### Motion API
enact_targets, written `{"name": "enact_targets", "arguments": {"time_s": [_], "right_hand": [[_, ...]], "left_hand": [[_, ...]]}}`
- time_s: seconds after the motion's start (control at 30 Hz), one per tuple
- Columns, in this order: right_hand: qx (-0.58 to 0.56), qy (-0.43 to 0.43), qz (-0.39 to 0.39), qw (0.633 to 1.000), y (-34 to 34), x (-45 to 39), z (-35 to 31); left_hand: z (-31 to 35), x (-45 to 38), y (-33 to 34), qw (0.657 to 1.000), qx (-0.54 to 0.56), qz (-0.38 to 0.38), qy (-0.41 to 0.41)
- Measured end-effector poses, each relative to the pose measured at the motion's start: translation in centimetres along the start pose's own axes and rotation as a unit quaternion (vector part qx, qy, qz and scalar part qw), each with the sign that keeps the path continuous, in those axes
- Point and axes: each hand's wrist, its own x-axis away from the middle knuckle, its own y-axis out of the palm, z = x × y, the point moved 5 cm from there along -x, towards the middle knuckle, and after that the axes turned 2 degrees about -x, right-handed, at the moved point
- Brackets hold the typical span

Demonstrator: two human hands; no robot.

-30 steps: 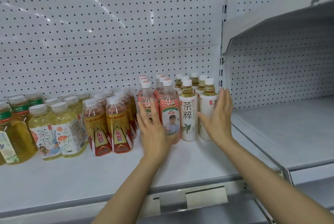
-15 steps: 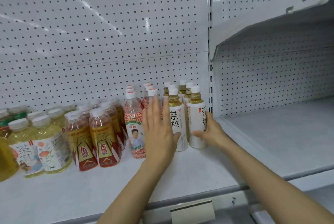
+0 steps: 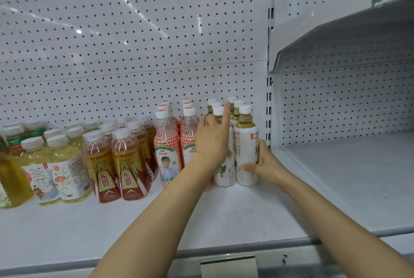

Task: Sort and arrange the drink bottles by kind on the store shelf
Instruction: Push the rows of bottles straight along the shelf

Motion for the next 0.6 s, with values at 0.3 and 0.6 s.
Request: {"name": "enact_targets", "arguments": {"time_s": [0.3,0.6], "right_hand": [[0.476,-0.374,0.164,0.779,5.9,4.2,-4.6],[0.552,-0.405,0.157,0.712,13.1,1.6,-5.5]], "left_hand": [[-4.9,8.5,0.7,0.971,-0.075,0.226,0.008],[-10.3,11.4,5.5,0.988,0.037,0.076,-0.128]]}}
